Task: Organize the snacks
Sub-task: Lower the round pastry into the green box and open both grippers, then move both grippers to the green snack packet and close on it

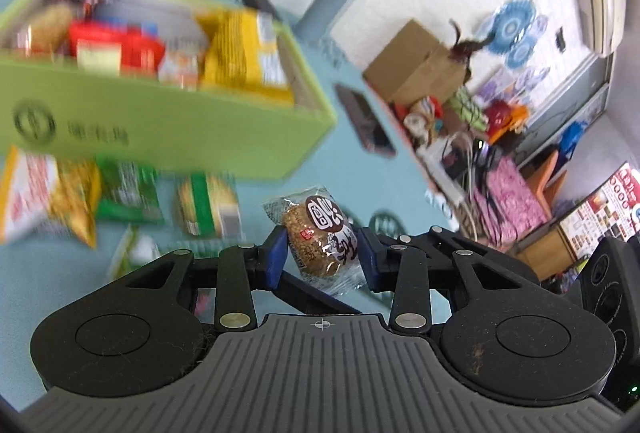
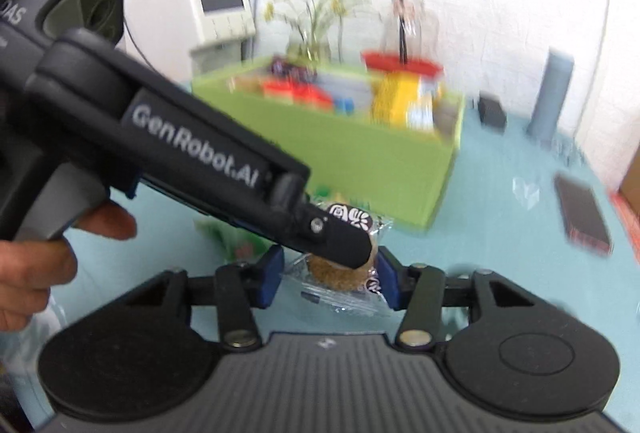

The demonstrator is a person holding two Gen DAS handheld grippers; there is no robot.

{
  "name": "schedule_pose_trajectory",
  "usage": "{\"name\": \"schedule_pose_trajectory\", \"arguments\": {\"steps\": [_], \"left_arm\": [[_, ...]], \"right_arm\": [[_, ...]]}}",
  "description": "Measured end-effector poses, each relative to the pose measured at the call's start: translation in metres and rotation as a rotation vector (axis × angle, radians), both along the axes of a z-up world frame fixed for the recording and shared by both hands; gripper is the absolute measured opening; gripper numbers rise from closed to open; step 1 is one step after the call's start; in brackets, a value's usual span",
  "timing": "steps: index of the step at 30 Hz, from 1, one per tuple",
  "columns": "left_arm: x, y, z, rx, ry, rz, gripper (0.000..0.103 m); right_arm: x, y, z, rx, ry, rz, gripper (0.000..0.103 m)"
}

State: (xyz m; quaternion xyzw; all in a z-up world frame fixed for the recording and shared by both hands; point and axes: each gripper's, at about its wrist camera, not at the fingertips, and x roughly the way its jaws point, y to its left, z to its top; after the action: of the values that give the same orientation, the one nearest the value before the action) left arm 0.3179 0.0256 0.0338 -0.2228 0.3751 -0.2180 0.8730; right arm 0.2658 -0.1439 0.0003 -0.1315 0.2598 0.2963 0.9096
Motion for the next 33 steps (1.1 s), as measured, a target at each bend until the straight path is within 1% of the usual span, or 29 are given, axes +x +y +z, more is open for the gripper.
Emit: {"name": "schedule_pose_trajectory", "arguments": {"steps": [3,4,7,11,14,15,16,17,18,19,20,21,22,23,24,25,26,28,31,33], "left_arm": [[0.02,0.015,0.025,0.03,-0.061,0.041,0.016],[0.029,0.02,0.032,0.052,-0.083,0.058,0.016],[0.061,0.035,0.042,0.091,-0.09,0.097,0.016],[0.103,0.051,0.036,0.131,-0.067,0.146,0.016],[0.125,0.054,0.018,0.172,-0.02,0.154,0.016],[0.13,0.054,0.011,0.178,-0.005,0.154,0.02],[0.132,0.056,0.006,0.177,0.0,0.156,0.027],[0.133,0.057,0.002,0.163,-0.002,0.15,0.03],[0.133,0.059,0.001,0.142,-0.01,0.144,0.035],[0.131,0.061,0.002,0.125,-0.015,0.141,0.045],[0.127,0.062,0.007,0.116,-0.029,0.148,0.051],[0.121,0.062,0.012,0.119,-0.05,0.159,0.061],[0.114,0.063,0.019,0.13,-0.085,0.171,0.065],[0.105,0.063,0.026,0.145,-0.118,0.183,0.065],[0.094,0.063,0.033,0.153,-0.148,0.192,0.067],[0.083,0.064,0.039,0.151,-0.172,0.197,0.07],[0.072,0.064,0.046,0.141,-0.19,0.199,0.072],[0.046,0.066,0.049,0.109,-0.215,0.197,0.077],[0.009,0.065,0.04,0.086,-0.205,0.195,0.078],[-0.011,0.063,0.023,0.074,-0.163,0.188,0.078]], "right_arm": [[0.021,0.016,0.02,0.025,-0.064,0.035,0.058],[0.031,0.023,0.024,0.03,-0.078,0.046,0.058],[0.071,0.043,0.029,0.038,-0.09,0.071,0.058],[0.12,0.065,0.025,0.057,-0.054,0.08,0.058],[0.148,0.076,0.016,0.051,-0.01,0.083,0.058],[0.154,0.08,0.011,0.045,0.003,0.083,0.059],[0.159,0.081,0.007,0.042,0.011,0.082,0.06],[0.163,0.081,0.003,0.045,0.02,0.088,0.069],[0.164,0.083,0.001,0.053,0.027,0.088,0.073],[0.164,0.082,0.0,0.064,0.027,0.083,0.075],[0.165,0.083,0.001,0.067,0.02,0.082,0.078],[0.16,0.08,0.004,0.073,0.005,0.08,0.086],[0.155,0.076,0.008,0.083,-0.014,0.08,0.092],[0.148,0.07,0.01,0.097,-0.041,0.079,0.102],[0.139,0.063,0.014,0.109,-0.075,0.076,0.102],[0.128,0.059,0.018,0.116,-0.105,0.074,0.102],[0.114,0.052,0.024,0.126,-0.13,0.072,0.102],[0.088,0.042,0.028,0.153,-0.161,0.069,0.102],[0.056,0.03,0.021,0.162,-0.162,0.045,0.102],[0.04,0.026,0.005,0.153,-0.118,0.023,0.102]]}}
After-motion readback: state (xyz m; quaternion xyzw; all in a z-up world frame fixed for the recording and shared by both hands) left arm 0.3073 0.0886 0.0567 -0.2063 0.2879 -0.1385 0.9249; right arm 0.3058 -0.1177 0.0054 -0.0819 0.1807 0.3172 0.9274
